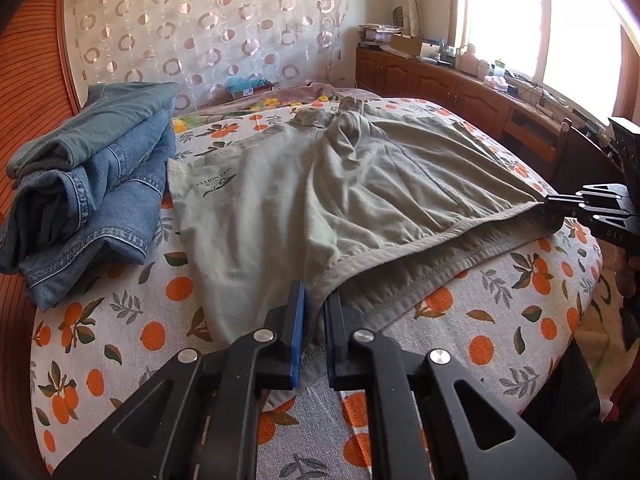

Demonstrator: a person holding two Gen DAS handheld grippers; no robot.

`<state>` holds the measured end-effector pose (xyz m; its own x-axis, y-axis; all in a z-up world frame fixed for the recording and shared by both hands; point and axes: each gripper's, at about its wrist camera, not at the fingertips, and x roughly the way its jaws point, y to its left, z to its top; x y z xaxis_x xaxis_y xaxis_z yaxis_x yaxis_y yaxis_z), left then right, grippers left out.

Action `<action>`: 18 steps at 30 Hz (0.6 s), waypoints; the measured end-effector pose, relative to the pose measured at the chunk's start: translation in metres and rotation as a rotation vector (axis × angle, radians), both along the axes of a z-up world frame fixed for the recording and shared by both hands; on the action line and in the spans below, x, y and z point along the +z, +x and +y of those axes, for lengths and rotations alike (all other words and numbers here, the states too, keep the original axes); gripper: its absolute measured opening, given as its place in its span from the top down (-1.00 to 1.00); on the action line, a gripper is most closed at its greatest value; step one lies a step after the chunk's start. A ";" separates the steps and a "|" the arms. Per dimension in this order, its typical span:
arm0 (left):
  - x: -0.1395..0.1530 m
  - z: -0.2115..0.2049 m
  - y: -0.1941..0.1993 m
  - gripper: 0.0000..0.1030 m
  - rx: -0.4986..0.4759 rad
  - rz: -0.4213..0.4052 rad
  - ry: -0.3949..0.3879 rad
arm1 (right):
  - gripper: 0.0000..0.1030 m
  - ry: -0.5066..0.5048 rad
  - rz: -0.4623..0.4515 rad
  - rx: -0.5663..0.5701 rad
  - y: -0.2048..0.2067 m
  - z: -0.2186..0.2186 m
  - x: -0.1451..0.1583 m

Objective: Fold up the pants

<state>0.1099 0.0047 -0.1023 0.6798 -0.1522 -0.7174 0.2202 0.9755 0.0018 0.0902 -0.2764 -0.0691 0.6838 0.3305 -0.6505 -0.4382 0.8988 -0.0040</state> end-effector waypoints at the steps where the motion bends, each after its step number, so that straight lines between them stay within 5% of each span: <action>1: 0.000 0.000 -0.001 0.83 0.000 0.000 0.001 | 0.96 0.007 -0.006 0.008 -0.003 -0.002 0.000; 15: -0.008 0.001 -0.018 0.84 -0.003 0.019 0.010 | 1.00 0.038 0.001 -0.030 -0.025 -0.024 -0.005; 18: -0.007 0.001 -0.016 0.84 -0.005 0.019 0.008 | 0.78 0.007 -0.010 -0.035 -0.022 -0.016 -0.003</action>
